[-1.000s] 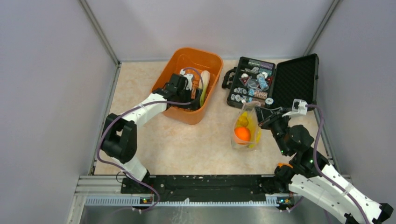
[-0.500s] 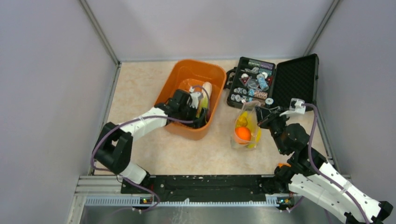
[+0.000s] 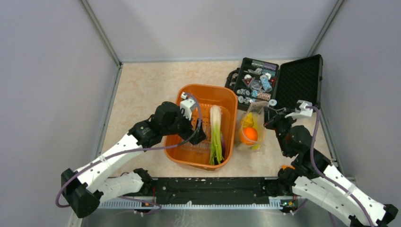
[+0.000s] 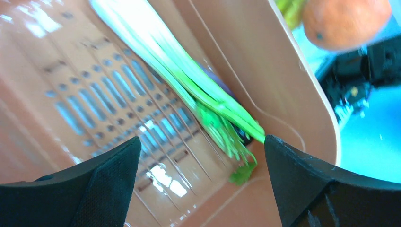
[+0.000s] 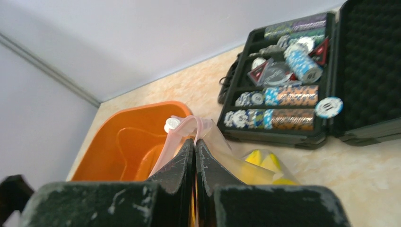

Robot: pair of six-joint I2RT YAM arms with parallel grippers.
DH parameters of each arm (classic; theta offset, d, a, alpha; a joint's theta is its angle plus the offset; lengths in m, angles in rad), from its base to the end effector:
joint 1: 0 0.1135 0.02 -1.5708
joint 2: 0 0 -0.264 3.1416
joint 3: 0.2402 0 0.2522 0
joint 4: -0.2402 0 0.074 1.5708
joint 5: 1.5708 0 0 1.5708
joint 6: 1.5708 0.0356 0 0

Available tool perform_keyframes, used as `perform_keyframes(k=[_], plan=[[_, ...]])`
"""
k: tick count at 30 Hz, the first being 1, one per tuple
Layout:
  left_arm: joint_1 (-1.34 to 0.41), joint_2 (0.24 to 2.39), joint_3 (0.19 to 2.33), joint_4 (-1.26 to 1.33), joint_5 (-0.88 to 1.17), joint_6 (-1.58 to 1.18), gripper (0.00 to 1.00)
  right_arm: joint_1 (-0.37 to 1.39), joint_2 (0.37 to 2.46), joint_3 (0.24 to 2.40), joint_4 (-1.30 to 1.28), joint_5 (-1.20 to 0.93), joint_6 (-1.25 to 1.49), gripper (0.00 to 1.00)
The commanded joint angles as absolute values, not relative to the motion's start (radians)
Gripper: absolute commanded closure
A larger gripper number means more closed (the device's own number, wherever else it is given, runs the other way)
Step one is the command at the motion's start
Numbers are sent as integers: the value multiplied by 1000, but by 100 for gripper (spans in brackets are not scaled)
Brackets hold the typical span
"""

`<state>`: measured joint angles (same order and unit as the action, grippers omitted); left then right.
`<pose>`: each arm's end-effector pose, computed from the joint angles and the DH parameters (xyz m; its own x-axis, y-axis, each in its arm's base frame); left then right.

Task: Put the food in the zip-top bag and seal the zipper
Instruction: Move the bin to the center of the board, then adjust the fake vegetable in the bin.

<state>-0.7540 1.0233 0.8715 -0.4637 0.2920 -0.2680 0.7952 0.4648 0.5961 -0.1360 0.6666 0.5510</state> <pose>0.1548 -0.1595 0.2988 -0.6248 0.2389 -0.7433 0.6860 0.6227 -0.3765 0.1004 0.0710 0.3229 -0.0699 0.5164 -0.8535 -0.1075 0.8467 0.5211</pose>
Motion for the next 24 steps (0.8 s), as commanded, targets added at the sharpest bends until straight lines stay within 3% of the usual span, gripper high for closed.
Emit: perform_keyframes(k=[1, 9, 11, 14, 17, 20, 24], plan=[[-653, 1034, 942, -380, 198, -257, 1, 790, 451, 576, -9, 799, 371, 100], [-441, 1314, 1075, -151, 251, -168, 1, 789, 390, 448, -8, 970, 320, 100], [-411, 1386, 1095, -55, 211, -155, 1, 789, 361, 423, -34, 1034, 370, 100], [-358, 1461, 1086, 83, 307, -145, 1, 789, 312, 400, -188, 1079, 563, 100], [-346, 1476, 1094, 122, 331, -121, 1, 789, 274, 432, -441, 1069, 794, 100], [-349, 1477, 1120, 132, 334, -116, 1, 789, 243, 495, -526, 1064, 779, 100], [-351, 1480, 1195, -38, 482, -47, 2, 789, 250, 547, -557, 1126, 682, 100]])
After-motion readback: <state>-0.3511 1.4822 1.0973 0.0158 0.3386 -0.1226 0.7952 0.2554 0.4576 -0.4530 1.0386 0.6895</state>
